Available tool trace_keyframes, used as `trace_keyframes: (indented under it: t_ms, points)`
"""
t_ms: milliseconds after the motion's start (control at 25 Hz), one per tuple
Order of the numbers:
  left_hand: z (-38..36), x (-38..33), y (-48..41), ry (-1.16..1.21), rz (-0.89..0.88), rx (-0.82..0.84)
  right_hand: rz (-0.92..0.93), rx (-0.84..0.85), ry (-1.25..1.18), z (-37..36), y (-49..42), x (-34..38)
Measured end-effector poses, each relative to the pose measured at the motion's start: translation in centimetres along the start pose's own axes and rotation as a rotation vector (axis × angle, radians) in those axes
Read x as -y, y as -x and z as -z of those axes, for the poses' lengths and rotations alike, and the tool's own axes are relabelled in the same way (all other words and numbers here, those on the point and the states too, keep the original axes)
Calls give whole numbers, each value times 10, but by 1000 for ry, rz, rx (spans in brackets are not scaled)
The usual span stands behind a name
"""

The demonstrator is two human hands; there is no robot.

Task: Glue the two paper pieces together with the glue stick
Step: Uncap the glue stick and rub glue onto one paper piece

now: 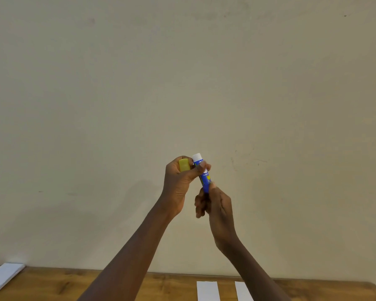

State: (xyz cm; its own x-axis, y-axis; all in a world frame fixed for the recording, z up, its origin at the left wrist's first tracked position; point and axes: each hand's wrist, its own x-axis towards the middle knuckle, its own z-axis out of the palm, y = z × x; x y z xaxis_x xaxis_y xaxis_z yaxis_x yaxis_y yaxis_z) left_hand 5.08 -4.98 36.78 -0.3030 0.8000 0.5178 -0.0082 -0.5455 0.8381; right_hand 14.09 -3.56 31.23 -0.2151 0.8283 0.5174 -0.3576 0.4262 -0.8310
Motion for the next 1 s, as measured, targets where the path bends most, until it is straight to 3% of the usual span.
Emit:
trace_keyframes:
  t_ms: [80, 160, 360, 400, 520, 560, 600, 720, 800, 840, 920, 1000]
  points:
    - [-2, 0, 0, 45, 9, 46, -156, 34, -186, -1, 1, 3]
    - [-1, 0, -2, 83, 10, 50, -194, 54, -242, 0, 1, 6]
    - [-3, -5, -3, 14, -30, 53, 139, -93, 240, 2, -3, 7]
    - [-4, -4, -3, 17, -25, 54, 106, -76, 204, 2, -3, 6]
    - [-1, -3, -2, 88, 17, 63, -250, 52, -218, 4, -2, 15]
    - [0, -2, -1, 102, 23, 61, -308, 55, -257, 4, -2, 17]
    - [1, -2, -1, 101, 23, 53, -272, 34, -166, 4, -2, 17]
    - [1, -3, 0, 77, 14, 17, 96, -84, 328, 1, -4, 15]
    - [0, -5, 0, 73, 17, 13, 106, -34, 380, 0, -3, 14]
    - [0, -6, 1, 66, 20, 16, 4, 39, 235, 2, -3, 16]
    - [1, -6, 2, 79, 34, 35, -315, 202, -276, 6, -1, 24]
    - [1, -5, 3, 118, 41, 53, -442, 219, -466, 8, 2, 27]
